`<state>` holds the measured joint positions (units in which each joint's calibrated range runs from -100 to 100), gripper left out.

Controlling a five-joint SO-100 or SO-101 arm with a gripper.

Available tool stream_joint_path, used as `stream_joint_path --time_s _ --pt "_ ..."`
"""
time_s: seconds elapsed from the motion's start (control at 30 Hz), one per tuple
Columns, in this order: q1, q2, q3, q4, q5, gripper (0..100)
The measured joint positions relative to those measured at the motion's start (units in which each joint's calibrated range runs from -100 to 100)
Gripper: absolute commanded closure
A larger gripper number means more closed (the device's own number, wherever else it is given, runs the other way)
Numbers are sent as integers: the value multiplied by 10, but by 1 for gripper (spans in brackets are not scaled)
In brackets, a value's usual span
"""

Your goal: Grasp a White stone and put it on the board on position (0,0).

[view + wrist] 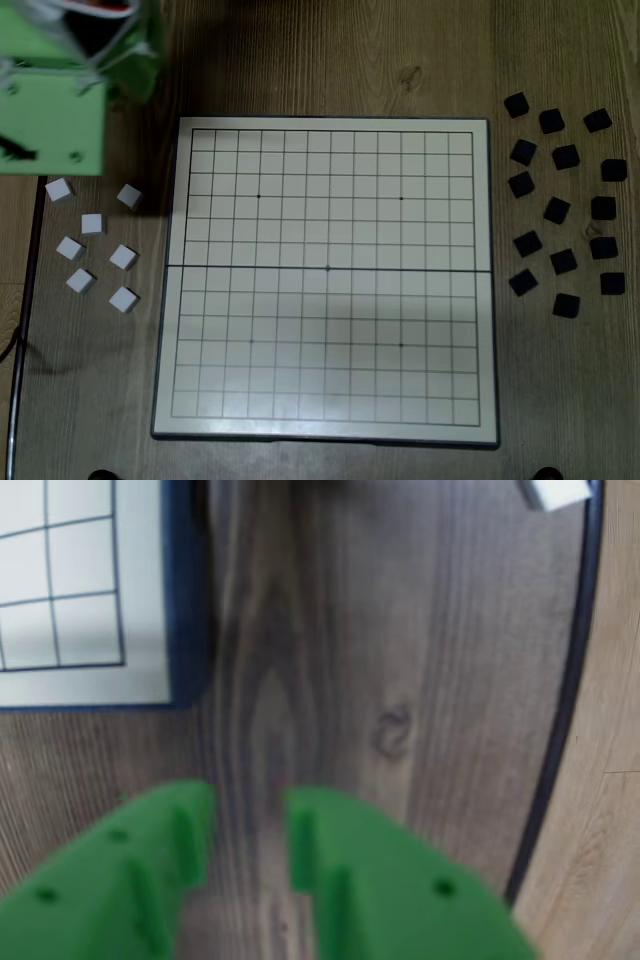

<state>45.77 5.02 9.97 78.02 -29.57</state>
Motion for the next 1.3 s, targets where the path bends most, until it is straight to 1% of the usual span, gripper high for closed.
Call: stream_joint_path --time_s 0.23,0.37,0.63,0.8,1.0,1.3 --pt "26 122 -215 90 30 94" --pt "37 171 -283 94 47 94" --pt "44 252 -306 55 104 93" --pt "44 266 -306 29 134 91" --pt "44 276 -291 -23 147 90" --pt "44 310 -290 -36 148 89"
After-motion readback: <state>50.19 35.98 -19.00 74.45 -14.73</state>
